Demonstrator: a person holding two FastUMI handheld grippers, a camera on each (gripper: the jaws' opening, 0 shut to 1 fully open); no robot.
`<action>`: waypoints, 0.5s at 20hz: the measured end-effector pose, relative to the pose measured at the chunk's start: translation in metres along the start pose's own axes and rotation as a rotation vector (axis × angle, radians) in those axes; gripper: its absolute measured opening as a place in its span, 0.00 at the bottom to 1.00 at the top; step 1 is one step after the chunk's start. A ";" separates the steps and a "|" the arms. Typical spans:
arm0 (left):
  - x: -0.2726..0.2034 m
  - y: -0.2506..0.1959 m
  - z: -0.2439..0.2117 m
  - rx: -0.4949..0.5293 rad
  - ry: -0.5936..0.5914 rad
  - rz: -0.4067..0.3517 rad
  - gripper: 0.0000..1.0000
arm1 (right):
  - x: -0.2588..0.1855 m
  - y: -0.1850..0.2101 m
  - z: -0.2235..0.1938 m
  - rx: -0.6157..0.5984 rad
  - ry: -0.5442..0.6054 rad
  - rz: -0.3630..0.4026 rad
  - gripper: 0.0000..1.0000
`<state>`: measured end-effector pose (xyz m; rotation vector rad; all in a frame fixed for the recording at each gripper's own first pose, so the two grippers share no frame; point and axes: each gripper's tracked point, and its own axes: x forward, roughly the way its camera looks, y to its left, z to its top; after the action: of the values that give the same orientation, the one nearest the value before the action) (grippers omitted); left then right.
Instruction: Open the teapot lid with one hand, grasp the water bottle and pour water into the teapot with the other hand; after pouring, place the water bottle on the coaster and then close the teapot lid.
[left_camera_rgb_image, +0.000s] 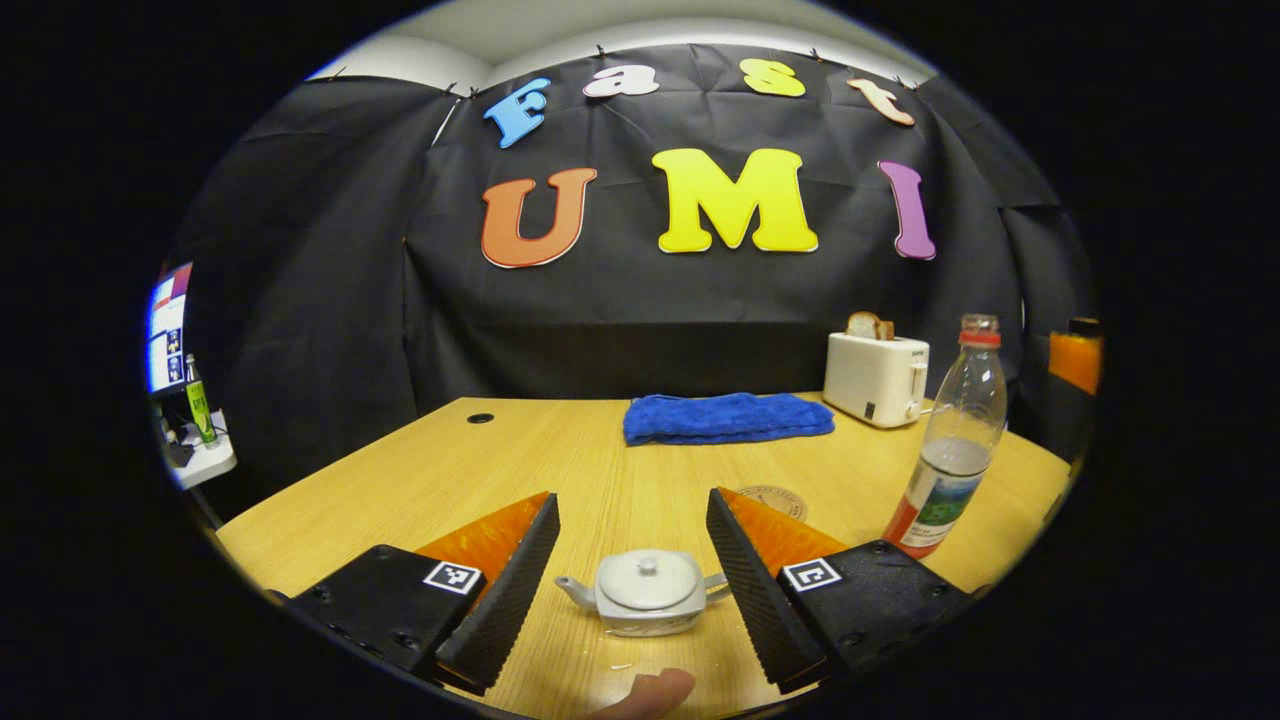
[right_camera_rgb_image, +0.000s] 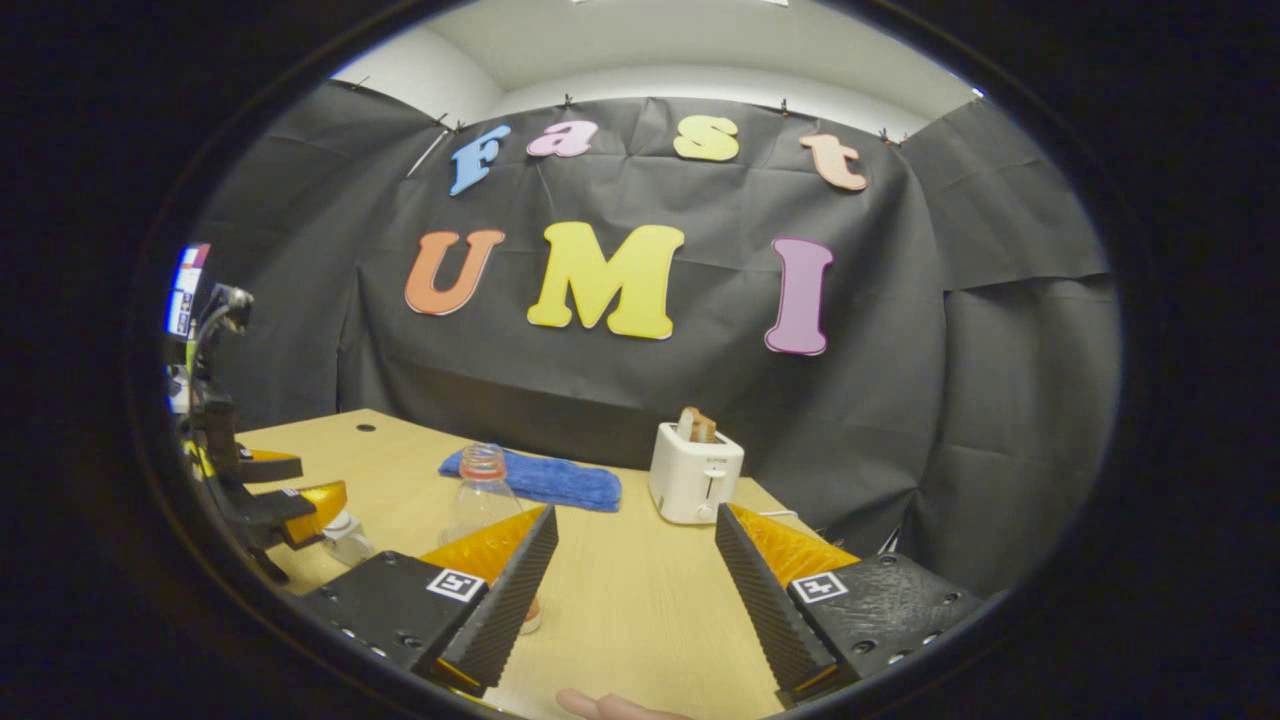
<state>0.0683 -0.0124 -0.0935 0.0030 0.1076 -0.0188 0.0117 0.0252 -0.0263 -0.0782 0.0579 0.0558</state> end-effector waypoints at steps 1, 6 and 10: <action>0.003 -0.004 -0.006 -0.014 0.019 -0.017 0.93 | 0.000 0.002 -0.001 0.002 0.004 0.007 0.95; 0.011 -0.007 -0.016 -0.064 0.051 -0.053 0.71 | 0.003 0.003 -0.005 0.004 0.016 0.003 0.95; 0.014 -0.004 -0.020 -0.073 0.068 -0.036 0.36 | 0.004 0.007 -0.007 0.002 0.024 0.003 0.95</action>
<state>0.0799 -0.0167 -0.1150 -0.0710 0.1763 -0.0505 0.0144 0.0321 -0.0344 -0.0769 0.0823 0.0575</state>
